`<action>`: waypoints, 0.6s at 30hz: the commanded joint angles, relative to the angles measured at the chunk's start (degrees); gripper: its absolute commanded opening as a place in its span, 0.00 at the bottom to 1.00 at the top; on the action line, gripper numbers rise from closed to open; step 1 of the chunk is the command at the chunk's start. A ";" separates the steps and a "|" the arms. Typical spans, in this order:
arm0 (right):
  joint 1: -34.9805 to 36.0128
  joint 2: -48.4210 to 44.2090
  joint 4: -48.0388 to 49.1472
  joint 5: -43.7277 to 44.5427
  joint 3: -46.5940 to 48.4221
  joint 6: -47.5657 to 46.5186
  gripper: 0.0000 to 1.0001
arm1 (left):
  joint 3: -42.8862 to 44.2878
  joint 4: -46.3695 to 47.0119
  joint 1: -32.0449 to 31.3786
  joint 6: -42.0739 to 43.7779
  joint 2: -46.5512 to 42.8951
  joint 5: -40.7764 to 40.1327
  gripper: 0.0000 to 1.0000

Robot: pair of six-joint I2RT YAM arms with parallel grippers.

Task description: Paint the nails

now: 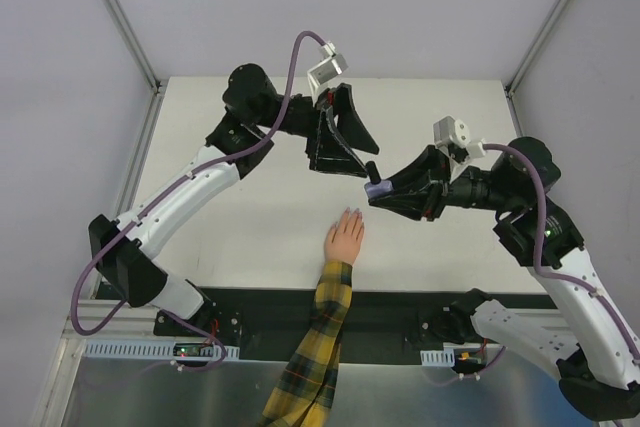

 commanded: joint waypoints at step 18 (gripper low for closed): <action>0.02 2.75 -2.76 28.72 2.33 -11.81 0.00 | 3.69 -19.11 -0.88 18.67 -8.64 -33.80 0.81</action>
